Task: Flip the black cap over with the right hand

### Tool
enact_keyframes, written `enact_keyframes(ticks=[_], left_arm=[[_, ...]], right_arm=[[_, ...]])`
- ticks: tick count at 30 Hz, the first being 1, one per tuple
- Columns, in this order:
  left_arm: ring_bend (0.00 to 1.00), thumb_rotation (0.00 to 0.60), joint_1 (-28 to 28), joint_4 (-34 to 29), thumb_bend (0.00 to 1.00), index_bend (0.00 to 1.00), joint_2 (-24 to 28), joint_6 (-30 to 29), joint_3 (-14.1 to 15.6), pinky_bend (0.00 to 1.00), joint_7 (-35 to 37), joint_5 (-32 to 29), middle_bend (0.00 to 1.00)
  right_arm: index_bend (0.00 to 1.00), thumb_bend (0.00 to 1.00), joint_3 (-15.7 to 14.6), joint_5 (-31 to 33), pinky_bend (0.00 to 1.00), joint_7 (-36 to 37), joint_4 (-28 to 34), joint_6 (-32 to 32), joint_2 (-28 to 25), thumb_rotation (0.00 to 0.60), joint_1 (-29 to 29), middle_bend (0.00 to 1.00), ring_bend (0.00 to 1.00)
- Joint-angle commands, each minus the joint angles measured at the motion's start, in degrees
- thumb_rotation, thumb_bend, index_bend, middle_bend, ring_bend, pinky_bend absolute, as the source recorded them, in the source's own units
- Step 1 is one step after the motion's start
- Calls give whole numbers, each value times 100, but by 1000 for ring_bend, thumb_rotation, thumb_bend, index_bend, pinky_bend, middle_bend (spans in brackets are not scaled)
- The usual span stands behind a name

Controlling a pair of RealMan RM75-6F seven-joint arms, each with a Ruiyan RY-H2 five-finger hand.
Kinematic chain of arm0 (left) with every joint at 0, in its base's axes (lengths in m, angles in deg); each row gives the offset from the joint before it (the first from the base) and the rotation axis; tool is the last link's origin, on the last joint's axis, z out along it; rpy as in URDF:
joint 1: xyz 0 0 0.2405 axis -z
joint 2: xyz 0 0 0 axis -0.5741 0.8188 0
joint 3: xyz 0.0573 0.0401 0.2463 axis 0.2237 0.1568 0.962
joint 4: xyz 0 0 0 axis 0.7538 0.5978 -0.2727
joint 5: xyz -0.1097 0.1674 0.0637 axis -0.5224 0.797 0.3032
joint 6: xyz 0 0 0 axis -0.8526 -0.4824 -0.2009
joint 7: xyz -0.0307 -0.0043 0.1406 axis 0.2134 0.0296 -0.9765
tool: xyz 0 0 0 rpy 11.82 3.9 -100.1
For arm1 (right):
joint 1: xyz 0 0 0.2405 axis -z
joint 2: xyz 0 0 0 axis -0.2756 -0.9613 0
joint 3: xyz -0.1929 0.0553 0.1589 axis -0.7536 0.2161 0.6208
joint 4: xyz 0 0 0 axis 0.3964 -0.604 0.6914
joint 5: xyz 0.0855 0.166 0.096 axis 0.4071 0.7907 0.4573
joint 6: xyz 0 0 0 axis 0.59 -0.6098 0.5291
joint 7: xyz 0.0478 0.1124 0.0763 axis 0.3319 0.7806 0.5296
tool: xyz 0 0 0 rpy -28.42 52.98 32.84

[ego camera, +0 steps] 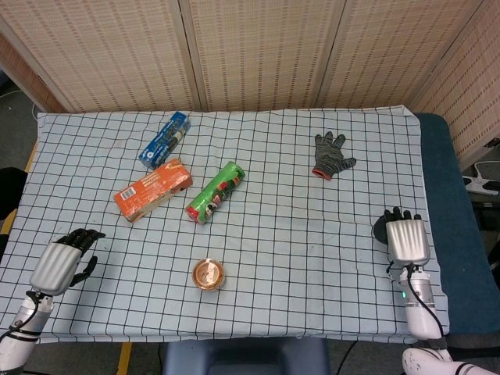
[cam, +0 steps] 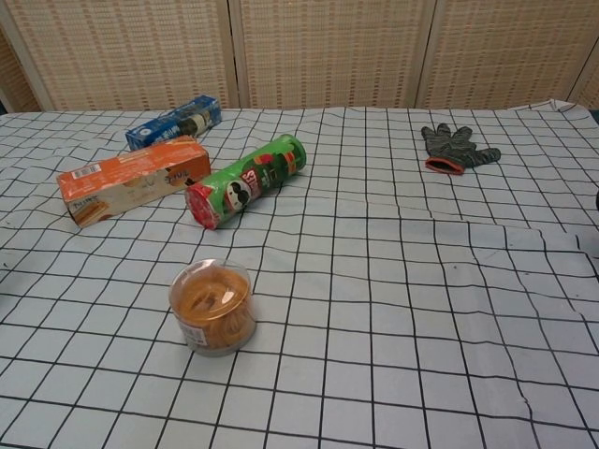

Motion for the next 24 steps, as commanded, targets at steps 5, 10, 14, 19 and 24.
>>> enact_keyframes(ticks=[5, 10, 14, 19, 24], left_arm=[[252, 600, -12, 11, 480, 261, -1, -11, 10, 519, 17, 7, 282], [251, 600, -10, 6, 480, 260, 2, -16, 6, 520, 18, 13, 282], [252, 600, -7, -10, 480, 260, 7, -2, 8, 519, 4, 12, 282], [252, 600, -10, -12, 480, 260, 7, 16, 12, 520, -7, 1, 282], [252, 600, -1, -33, 481, 260, 15, 49, 16, 519, -31, -4, 283]], right_arm=[[628, 60, -584, -2320, 551, 7394, -789, -588, 16, 600, -146, 570, 450], [625, 59, -521, -2483, 549, 7624, -1442, -1089, 311, 600, -115, 570, 449], [627, 60, -524, -2296, 550, 7344, -1620, -916, 320, 600, -73, 570, 449], [639, 60, -392, -1664, 554, 5822, -1648, -366, 260, 600, 33, 570, 449], [659, 62, -254, -1199, 555, 4747, -1747, -108, 312, 600, 105, 570, 467]])
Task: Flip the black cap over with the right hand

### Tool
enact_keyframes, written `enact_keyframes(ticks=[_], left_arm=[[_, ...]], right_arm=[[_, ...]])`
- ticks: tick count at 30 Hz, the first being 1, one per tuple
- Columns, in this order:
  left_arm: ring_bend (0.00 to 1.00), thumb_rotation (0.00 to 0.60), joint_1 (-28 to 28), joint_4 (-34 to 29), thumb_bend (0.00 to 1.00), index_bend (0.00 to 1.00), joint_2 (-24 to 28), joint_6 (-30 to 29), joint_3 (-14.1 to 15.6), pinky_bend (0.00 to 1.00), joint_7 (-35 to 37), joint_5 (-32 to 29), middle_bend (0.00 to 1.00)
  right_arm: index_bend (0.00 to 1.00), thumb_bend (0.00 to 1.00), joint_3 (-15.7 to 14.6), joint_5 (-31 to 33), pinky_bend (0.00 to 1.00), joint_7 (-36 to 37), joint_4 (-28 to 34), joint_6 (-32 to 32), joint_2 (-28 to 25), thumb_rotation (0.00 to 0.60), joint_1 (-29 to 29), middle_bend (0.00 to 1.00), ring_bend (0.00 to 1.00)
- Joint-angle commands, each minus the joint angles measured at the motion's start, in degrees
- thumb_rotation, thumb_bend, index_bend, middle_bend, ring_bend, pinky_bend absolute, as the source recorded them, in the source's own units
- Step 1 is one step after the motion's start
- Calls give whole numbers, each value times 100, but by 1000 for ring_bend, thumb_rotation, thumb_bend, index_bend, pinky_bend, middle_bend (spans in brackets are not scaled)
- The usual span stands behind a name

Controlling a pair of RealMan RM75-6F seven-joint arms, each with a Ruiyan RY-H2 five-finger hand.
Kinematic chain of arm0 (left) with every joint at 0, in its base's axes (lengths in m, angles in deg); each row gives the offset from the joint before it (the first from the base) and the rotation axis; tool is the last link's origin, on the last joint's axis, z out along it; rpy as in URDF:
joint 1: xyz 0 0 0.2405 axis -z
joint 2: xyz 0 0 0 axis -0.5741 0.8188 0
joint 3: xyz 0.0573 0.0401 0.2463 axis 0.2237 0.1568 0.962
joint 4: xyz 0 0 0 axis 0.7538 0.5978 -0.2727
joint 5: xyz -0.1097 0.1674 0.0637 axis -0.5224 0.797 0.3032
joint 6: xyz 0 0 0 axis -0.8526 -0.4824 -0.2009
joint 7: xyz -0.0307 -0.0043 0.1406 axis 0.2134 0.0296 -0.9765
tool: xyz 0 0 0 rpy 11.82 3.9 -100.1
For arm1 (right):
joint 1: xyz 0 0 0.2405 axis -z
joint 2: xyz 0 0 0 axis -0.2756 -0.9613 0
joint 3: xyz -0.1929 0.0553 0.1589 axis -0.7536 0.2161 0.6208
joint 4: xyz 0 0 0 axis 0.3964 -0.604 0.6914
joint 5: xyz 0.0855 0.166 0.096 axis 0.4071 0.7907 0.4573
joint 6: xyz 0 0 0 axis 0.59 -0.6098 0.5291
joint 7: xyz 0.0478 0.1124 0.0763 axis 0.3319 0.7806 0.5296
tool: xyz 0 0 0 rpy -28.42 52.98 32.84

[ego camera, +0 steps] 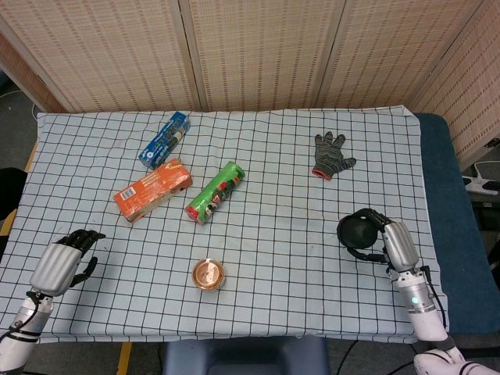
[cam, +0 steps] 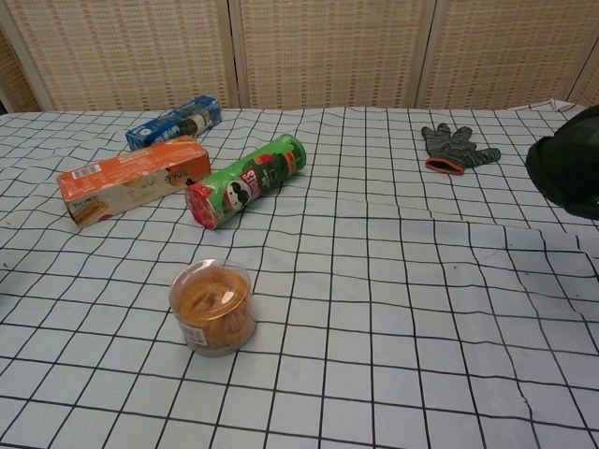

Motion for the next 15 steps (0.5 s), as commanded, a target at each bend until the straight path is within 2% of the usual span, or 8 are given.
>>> enact_keyframes(ticks=[1, 8, 10, 13, 15], left_arm=[[252, 600, 2, -8, 481, 260, 3, 7, 4, 519, -3, 0, 283], [253, 600, -1, -14, 481, 267, 7, -1, 2, 520, -1, 3, 284], [254, 600, 2, -8, 482, 268, 6, 1, -3, 520, 6, 0, 284], [254, 600, 7, 7, 480, 269, 0, 9, -4, 520, 4, 1, 284], [254, 600, 12, 16, 480, 269, -6, 24, -4, 520, 0, -4, 284]], right_arm=[[664, 80, 114, 486, 557, -2875, -539, 416, 120, 600, 134, 570, 470], [701, 277, 126, 613, 580, -3151, -664, 568, 144, 600, 128, 591, 498], [703, 307, 137, 461, 581, -2926, -573, 476, 156, 600, 53, 592, 499], [703, 323, 100, 213, 581, -2812, -148, 359, 26, 600, -33, 592, 500], [704, 325, 85, 23, 581, -2788, 450, 279, -180, 600, -97, 592, 500]])
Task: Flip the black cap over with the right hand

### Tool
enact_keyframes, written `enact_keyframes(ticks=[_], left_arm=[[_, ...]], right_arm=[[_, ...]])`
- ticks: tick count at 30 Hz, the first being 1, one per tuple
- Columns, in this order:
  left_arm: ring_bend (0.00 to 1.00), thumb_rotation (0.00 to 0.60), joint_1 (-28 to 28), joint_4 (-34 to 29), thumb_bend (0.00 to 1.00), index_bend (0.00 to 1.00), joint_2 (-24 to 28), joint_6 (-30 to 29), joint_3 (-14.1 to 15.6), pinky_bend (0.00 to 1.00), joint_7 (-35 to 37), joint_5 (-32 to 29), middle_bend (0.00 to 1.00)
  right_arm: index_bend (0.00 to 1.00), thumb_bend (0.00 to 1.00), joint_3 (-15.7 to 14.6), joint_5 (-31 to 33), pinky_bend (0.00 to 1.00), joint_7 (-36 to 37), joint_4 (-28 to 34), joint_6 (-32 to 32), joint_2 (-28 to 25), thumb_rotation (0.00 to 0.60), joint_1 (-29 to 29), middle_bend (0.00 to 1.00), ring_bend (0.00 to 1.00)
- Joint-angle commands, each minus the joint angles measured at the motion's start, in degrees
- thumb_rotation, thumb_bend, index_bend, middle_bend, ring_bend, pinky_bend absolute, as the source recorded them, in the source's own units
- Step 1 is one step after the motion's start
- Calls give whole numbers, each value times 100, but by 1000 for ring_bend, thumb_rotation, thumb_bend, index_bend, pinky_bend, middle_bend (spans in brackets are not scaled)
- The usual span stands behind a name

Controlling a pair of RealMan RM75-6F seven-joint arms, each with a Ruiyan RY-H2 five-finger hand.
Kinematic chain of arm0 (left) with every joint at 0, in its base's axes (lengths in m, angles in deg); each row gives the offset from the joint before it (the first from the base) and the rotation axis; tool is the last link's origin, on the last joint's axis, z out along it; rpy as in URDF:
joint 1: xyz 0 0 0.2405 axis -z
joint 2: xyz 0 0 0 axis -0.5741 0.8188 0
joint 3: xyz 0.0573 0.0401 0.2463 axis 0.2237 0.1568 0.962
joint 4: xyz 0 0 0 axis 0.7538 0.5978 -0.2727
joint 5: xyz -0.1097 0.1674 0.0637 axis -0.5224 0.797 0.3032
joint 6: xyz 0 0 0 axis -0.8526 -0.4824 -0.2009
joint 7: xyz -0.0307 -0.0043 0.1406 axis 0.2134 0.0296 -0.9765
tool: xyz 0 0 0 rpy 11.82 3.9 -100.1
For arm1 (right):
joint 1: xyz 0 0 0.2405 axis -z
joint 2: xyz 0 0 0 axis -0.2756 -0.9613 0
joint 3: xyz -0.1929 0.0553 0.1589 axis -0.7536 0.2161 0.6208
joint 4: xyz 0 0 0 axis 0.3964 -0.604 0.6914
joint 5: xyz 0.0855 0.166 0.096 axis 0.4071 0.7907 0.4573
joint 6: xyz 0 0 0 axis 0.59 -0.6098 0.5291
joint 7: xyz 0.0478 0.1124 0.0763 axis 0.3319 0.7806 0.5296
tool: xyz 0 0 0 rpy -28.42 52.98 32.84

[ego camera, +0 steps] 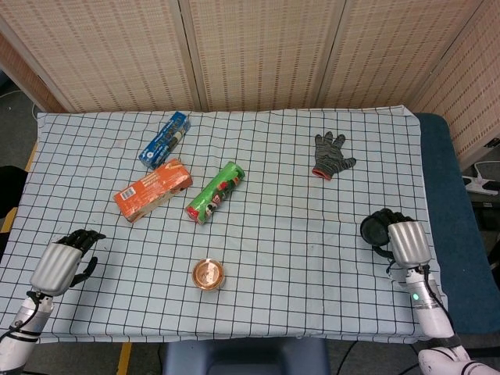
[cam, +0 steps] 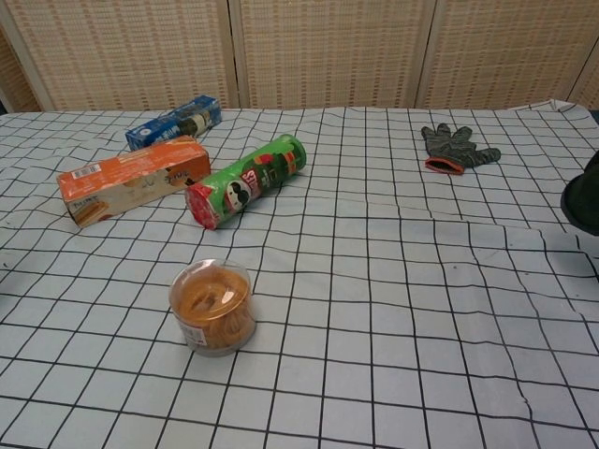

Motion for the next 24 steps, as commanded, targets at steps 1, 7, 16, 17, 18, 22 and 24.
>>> enact_keyframes(ticks=[1, 7, 16, 17, 18, 22, 24], left_arm=[[254, 600, 4, 3, 480, 269, -5, 10, 1, 520, 0, -3, 284], [254, 600, 10, 4, 481, 269, -5, 34, -2, 520, -3, -18, 284], [254, 600, 18, 3, 479, 270, -2, 44, -6, 520, 12, -20, 285], [254, 600, 22, 4, 479, 270, -4, 54, -4, 520, 5, -19, 285], [254, 600, 26, 4, 480, 271, -5, 61, -1, 520, 0, -18, 285], [254, 600, 26, 13, 479, 271, -13, 70, 2, 521, -12, -20, 288], [254, 600, 24, 15, 480, 272, -10, 70, 1, 521, -9, -27, 288]], right_arm=[[704, 325, -17, -408, 581, 234, 1118, -152, -356, 600, -155, 592, 500], [703, 325, -15, -629, 581, -176, 2533, -206, -876, 600, -215, 592, 500], [704, 325, -122, 463, 581, -792, 675, 628, -259, 600, -53, 593, 500], [704, 325, -107, 508, 581, -714, 534, 674, -195, 600, -56, 594, 500], [704, 325, -82, 521, 581, -584, 430, 697, -140, 600, -68, 594, 500], [705, 325, -48, 292, 581, -430, 575, 531, -147, 600, -148, 595, 501], [705, 325, -47, 60, 581, -439, 915, 338, -228, 600, -195, 595, 501]])
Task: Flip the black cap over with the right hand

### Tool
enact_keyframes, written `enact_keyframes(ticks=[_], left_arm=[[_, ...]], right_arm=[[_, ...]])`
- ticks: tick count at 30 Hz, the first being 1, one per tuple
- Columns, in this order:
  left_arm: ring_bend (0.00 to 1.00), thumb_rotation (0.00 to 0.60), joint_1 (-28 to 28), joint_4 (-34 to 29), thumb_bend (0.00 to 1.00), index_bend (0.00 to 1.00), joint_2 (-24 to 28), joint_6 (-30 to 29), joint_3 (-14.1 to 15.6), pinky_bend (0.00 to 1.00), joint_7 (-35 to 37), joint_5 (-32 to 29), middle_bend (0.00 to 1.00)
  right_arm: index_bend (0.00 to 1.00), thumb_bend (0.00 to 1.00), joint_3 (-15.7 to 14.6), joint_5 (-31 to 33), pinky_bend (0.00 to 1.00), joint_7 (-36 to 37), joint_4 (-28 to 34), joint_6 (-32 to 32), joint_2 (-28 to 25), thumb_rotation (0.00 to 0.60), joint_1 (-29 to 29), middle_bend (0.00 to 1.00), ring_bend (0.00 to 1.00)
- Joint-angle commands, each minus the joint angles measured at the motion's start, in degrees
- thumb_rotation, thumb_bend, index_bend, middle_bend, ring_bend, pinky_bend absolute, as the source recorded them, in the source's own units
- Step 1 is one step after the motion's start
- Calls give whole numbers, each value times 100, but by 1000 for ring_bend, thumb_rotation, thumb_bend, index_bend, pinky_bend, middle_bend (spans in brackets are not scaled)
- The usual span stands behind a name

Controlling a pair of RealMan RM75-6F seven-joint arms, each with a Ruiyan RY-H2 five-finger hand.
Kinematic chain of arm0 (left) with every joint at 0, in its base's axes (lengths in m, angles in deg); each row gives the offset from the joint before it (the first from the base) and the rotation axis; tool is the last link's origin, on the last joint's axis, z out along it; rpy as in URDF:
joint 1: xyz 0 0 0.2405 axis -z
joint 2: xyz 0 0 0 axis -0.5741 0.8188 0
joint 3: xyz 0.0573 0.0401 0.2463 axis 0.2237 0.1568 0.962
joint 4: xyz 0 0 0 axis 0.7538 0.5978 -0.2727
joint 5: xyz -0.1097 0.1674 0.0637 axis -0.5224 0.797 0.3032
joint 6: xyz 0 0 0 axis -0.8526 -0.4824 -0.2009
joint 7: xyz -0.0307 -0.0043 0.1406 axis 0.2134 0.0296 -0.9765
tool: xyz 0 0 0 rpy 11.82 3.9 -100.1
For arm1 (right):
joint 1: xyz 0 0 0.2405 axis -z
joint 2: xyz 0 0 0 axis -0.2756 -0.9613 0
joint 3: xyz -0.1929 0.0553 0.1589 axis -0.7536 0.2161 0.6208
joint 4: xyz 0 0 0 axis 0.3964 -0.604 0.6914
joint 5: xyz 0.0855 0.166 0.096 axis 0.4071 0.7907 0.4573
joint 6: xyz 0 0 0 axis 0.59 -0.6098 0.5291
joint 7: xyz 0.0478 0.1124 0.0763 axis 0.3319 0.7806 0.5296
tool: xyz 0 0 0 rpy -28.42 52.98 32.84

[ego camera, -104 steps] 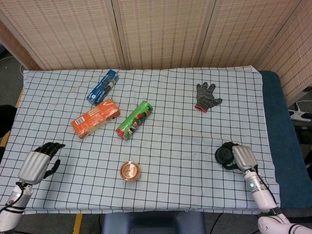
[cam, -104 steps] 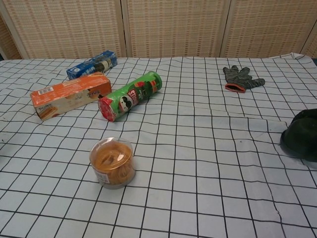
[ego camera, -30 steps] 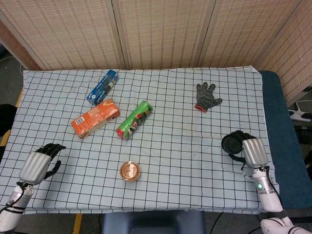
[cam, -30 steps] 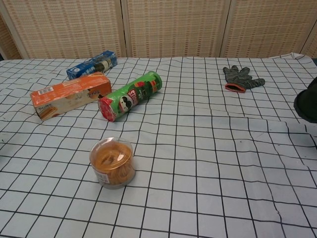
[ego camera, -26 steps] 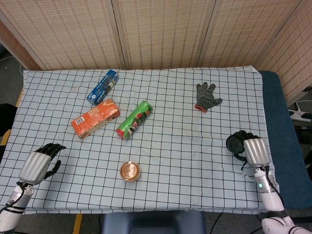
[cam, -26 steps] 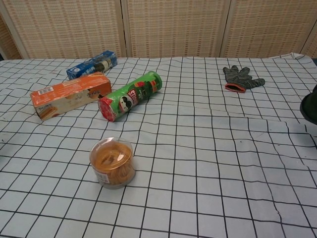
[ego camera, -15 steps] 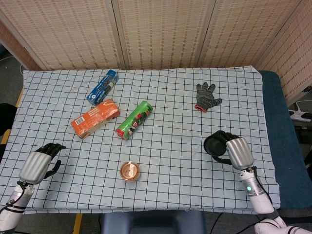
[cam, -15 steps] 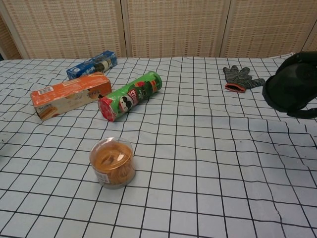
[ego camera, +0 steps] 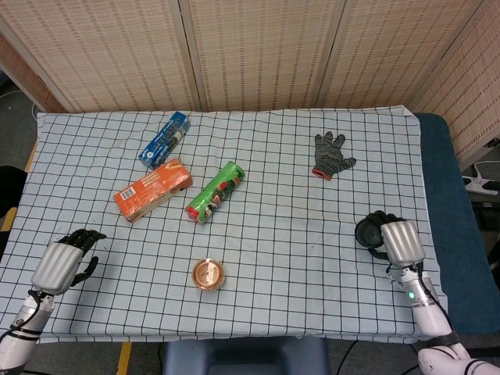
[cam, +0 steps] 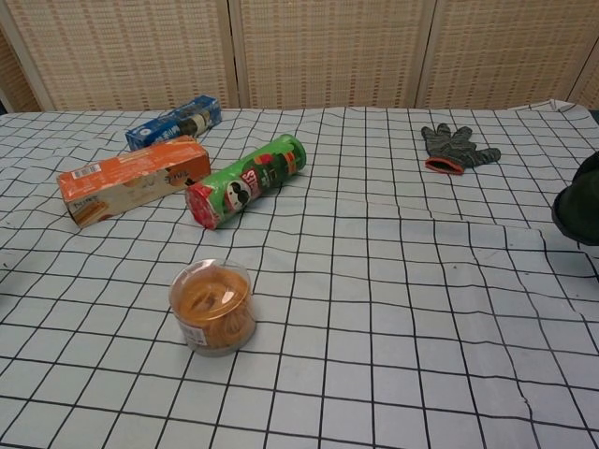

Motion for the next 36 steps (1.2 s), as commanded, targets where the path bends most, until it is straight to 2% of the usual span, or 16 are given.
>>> enact_keyframes(ticks=[1, 6, 9, 11, 17, 22, 27, 31, 36], left_arm=[[255, 600, -3, -3, 481, 272, 5, 1, -2, 521, 0, -8, 288], [254, 600, -14, -21, 481, 274, 23, -47, -2, 520, 24, 13, 289], [255, 600, -11, -9, 481, 276, 20, -33, 1, 520, 40, 10, 291], [255, 600, -6, -12, 481, 276, 21, -11, 0, 521, 32, -2, 292], [257, 600, 2, -25, 481, 277, 11, 15, 13, 520, -17, 6, 296], [271, 600, 9, -34, 480, 277, 16, 52, 10, 521, -50, -19, 304], [272, 600, 6, -28, 481, 277, 20, 65, 5, 521, -50, -42, 306], [272, 600, 9, -30, 480, 277, 20, 65, 4, 521, -55, -38, 307], [271, 600, 6, -34, 480, 277, 20, 58, 6, 521, -57, -34, 307]], right_arm=[[705, 325, 17, -310, 581, 70, 658, -228, -11, 600, -95, 594, 501], [704, 325, 20, -825, 581, 442, 1804, -682, -416, 600, -101, 594, 501], [704, 325, -17, -771, 581, 549, 2120, -594, -616, 600, -77, 594, 500], [704, 325, -41, -635, 581, 509, 2065, -449, -647, 600, -71, 594, 501], [700, 325, -154, -36, 581, 570, 1059, 280, -287, 600, -92, 594, 501], [686, 325, -328, -64, 581, 1417, 199, 831, 3, 600, -211, 595, 498], [683, 325, -391, -321, 581, 2025, -660, 716, 400, 600, -251, 595, 496], [678, 326, -396, -429, 580, 2437, -1101, 629, 632, 600, -277, 595, 492], [575, 325, -442, -523, 512, 2720, -1420, 631, 752, 600, -314, 573, 403]])
